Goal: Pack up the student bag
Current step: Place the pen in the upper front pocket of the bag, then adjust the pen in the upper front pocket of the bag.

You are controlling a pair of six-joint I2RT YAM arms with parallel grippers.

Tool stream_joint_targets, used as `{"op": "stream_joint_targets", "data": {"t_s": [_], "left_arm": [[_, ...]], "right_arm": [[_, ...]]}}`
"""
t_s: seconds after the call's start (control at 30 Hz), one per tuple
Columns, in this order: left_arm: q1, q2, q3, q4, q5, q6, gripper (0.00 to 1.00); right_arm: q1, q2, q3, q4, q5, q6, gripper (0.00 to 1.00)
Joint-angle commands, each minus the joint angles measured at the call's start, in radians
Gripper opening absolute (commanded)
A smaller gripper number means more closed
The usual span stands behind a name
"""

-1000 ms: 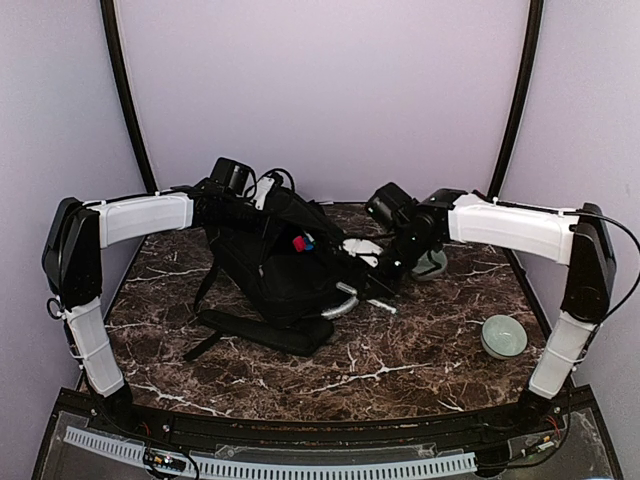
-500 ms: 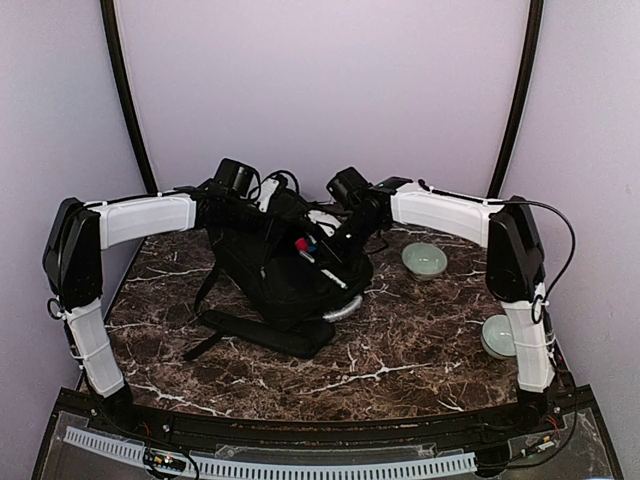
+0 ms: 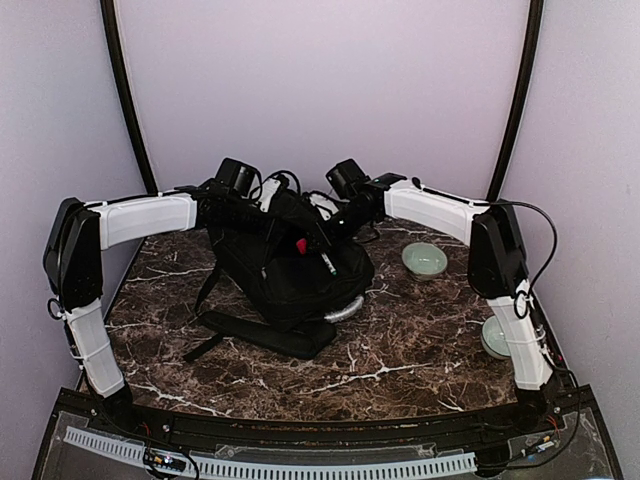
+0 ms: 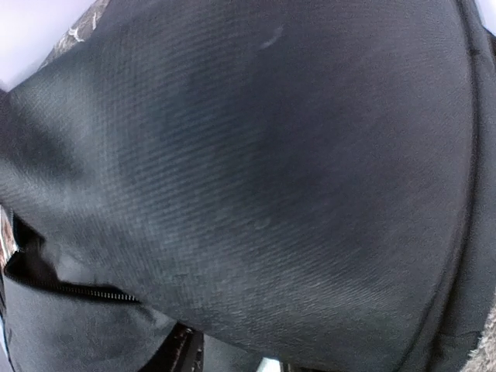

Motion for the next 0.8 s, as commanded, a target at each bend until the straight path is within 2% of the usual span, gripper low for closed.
{"op": "stream_joint_targets", "data": {"t_s": [0.0, 0.13, 0.27, 0.43, 0.53, 0.77], "left_arm": [[-0.028, -0.071, 0.038, 0.032, 0.067, 0.008, 0.04], [-0.027, -0.069, 0.037, 0.032, 0.067, 0.010, 0.04], [-0.028, -0.068, 0.036, 0.032, 0.071, 0.007, 0.04], [-0.028, -0.061, 0.036, 0.033, 0.073, 0.007, 0.04], [-0.030, -0.055, 0.036, 0.035, 0.075, 0.005, 0.04], [-0.036, -0.049, 0.036, 0.033, 0.074, 0.005, 0.04]], "right_arm": [[-0.005, -0.101, -0.109, 0.046, -0.044, -0.012, 0.37], [-0.005, -0.255, -0.269, 0.053, -0.042, -0.101, 0.39], [-0.002, -0.351, -0.427, 0.060, 0.005, -0.291, 0.35], [0.016, -0.382, -0.497, 0.002, 0.054, -0.475, 0.14], [0.039, -0.386, -0.518, 0.008, 0.089, -0.501, 0.07], [0.081, -0.335, -0.510, 0.024, 0.181, -0.500, 0.05]]}}
